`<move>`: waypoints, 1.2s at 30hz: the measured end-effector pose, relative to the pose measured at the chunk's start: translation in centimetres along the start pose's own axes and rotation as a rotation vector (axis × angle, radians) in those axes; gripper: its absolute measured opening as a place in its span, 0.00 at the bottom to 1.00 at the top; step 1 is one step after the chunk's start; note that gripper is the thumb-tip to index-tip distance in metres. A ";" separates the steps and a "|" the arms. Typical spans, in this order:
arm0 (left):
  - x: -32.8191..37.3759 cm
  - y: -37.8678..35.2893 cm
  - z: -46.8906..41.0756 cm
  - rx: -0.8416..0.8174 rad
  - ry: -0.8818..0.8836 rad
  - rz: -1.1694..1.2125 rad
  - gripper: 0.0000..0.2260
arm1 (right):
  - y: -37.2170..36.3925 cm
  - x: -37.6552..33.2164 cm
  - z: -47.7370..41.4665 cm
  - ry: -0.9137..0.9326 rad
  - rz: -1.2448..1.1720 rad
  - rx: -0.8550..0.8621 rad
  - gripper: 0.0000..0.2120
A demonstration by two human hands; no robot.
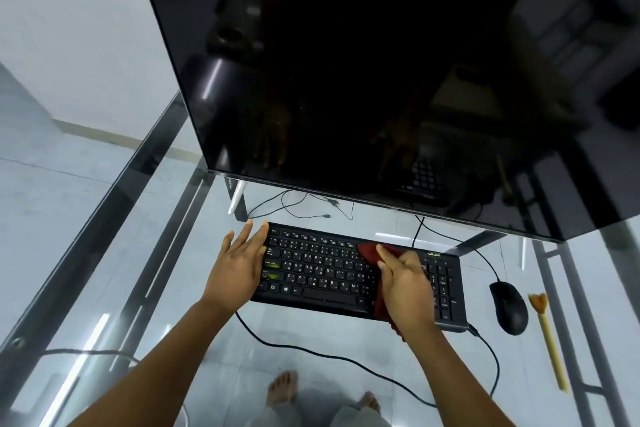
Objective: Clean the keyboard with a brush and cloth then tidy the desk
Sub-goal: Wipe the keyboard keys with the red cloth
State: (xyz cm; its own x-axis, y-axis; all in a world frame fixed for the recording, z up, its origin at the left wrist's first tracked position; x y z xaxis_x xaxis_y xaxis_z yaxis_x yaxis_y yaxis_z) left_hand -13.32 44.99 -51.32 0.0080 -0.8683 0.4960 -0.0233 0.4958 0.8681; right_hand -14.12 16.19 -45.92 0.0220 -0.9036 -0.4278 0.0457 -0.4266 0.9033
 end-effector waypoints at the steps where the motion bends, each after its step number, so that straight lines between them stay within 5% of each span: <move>1: 0.0 0.0 0.0 0.002 -0.002 0.006 0.24 | 0.0 0.0 -0.2 -0.032 0.084 0.009 0.17; 7: -0.1 -0.3 0.1 -0.013 -0.013 0.044 0.25 | -4.1 -7.3 -0.7 0.383 0.106 -0.185 0.17; 13: -0.4 -0.4 0.1 0.006 0.010 0.039 0.24 | -1.0 -1.4 -3.1 -0.063 0.268 -0.017 0.16; 19: -0.6 -0.6 0.2 0.012 0.003 0.036 0.24 | -4.6 -8.5 -2.9 0.228 0.190 -0.192 0.20; 26: -0.6 -0.6 0.3 0.032 0.016 0.038 0.24 | 0.8 2.2 -2.7 -0.205 0.306 -0.088 0.16; 33: -0.7 -0.7 0.1 0.028 0.016 0.043 0.25 | -3.8 -6.2 -3.0 0.160 0.116 -0.169 0.21; 36: -0.9 -0.9 0.0 0.021 0.025 0.048 0.25 | -1.2 -1.0 -2.7 -0.012 0.098 -0.097 0.21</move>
State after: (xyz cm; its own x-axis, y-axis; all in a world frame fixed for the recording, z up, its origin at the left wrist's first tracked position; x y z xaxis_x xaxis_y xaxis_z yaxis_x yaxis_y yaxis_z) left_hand -13.30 45.33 -52.55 0.0316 -0.8428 0.5373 -0.0456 0.5358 0.8431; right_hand -11.50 17.65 -46.64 0.0188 -0.9415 -0.3366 0.1400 -0.3308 0.9332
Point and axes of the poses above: each hand's wrist, its own z-axis away from the middle knuckle, its own y-axis out of the back of the hand, x = y × z, the point moved 7 cm from there along -z, towards the middle knuckle, and after that the axes turned 8 degrees about y, right-handed, at the moved point
